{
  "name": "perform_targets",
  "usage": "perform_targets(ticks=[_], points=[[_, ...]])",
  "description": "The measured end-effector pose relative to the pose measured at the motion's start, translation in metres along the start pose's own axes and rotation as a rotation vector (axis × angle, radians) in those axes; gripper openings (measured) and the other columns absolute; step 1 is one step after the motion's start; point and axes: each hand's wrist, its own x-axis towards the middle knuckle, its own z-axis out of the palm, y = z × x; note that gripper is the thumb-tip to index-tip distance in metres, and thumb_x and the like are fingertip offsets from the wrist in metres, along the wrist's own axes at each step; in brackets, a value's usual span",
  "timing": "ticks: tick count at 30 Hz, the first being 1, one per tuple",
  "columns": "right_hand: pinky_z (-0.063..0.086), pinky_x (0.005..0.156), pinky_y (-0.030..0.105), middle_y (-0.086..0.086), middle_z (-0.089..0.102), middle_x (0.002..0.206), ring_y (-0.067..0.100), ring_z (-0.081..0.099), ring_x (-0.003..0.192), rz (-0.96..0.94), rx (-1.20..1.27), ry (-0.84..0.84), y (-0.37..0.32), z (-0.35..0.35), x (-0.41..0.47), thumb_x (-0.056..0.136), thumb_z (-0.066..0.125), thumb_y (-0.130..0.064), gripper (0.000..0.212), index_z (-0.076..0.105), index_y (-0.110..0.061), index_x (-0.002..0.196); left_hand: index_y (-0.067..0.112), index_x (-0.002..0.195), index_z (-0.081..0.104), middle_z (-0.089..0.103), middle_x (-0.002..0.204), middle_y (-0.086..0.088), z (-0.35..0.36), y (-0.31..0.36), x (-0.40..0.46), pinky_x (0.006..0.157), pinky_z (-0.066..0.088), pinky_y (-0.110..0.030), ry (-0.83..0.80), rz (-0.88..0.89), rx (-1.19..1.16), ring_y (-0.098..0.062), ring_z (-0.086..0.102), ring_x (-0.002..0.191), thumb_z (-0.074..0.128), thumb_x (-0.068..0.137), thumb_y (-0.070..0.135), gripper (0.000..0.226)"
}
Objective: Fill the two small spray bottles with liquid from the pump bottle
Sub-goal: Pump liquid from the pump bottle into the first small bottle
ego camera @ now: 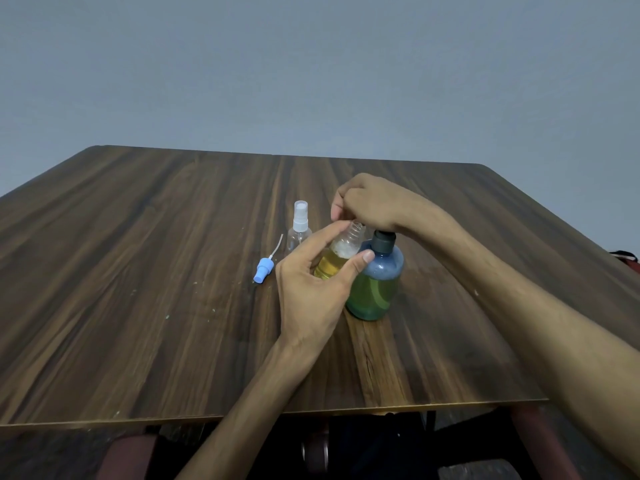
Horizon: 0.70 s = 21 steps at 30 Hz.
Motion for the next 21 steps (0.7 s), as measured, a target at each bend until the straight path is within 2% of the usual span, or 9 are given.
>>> perform_targets(ticks=[2,5,8,10,13,18,21], points=[[0.056,0.087,0.040,0.005,0.077,0.093,0.025,0.071,0.092,0.001,0.010,0.027,0.0001,-0.0037,-0.0003,0.091,0.041,-0.008,0.037,0.074,-0.019,0.079,0.017,0.121,0.078,0.081,0.114,0.003,-0.0001,0.0006,-0.0001,0.100,0.061,-0.038,0.001,-0.008,0.000,-0.014,0.076,0.111,0.092,0.079,0.005,0.046],[0.055,0.079,0.035,0.001,0.076,0.085,0.017,0.067,0.078,-0.013,0.059,0.060,0.0026,-0.0093,-0.0014,0.092,0.042,-0.008,0.033,0.073,-0.018,0.081,0.022,0.119,0.077,0.081,0.112,0.005,0.0000,0.0033,-0.0016,0.098,0.061,-0.034,-0.005,0.002,0.000,-0.012,0.076,0.109,0.092,0.079,0.005,0.045],[0.054,0.079,0.036,0.003,0.076,0.090,0.020,0.068,0.085,-0.011,0.035,0.039,0.0035,-0.0026,0.0003,0.092,0.041,-0.008,0.037,0.073,-0.020,0.078,0.021,0.118,0.078,0.081,0.111,0.010,0.0014,0.0021,0.0010,0.097,0.059,-0.027,-0.007,0.002,-0.014,-0.010,0.076,0.108,0.091,0.078,0.002,0.046],[0.054,0.080,0.036,0.001,0.075,0.092,0.021,0.068,0.090,-0.003,0.020,0.027,0.0026,-0.0016,0.0019,0.093,0.041,-0.009,0.037,0.073,-0.020,0.078,0.015,0.121,0.078,0.081,0.113,0.006,0.0006,0.0013,0.0009,0.098,0.060,-0.030,-0.001,-0.009,-0.009,-0.011,0.076,0.110,0.091,0.079,0.003,0.046],[0.050,0.073,0.031,-0.001,0.075,0.087,0.015,0.066,0.079,-0.008,0.078,0.055,0.0041,-0.0049,0.0008,0.093,0.042,-0.009,0.034,0.072,-0.018,0.081,0.014,0.121,0.078,0.081,0.113,0.003,-0.0009,0.0002,-0.0001,0.098,0.061,-0.034,-0.005,0.009,0.001,-0.012,0.076,0.110,0.092,0.079,0.005,0.045],[0.054,0.085,0.037,-0.002,0.075,0.091,0.020,0.069,0.093,0.003,-0.005,0.024,0.0005,-0.0019,0.0013,0.092,0.042,-0.010,0.035,0.074,-0.021,0.080,0.016,0.122,0.077,0.080,0.115,0.006,0.0004,0.0012,0.0006,0.099,0.060,-0.031,0.001,-0.008,-0.011,-0.010,0.075,0.112,0.092,0.078,0.004,0.047],[0.052,0.076,0.033,0.000,0.074,0.088,0.018,0.067,0.082,-0.017,0.032,0.029,-0.0007,-0.0076,0.0003,0.093,0.044,-0.009,0.032,0.072,-0.018,0.084,0.016,0.122,0.077,0.080,0.114,0.004,-0.0012,-0.0002,-0.0002,0.098,0.060,-0.030,-0.002,0.006,-0.001,-0.011,0.076,0.110,0.092,0.079,0.006,0.047]])
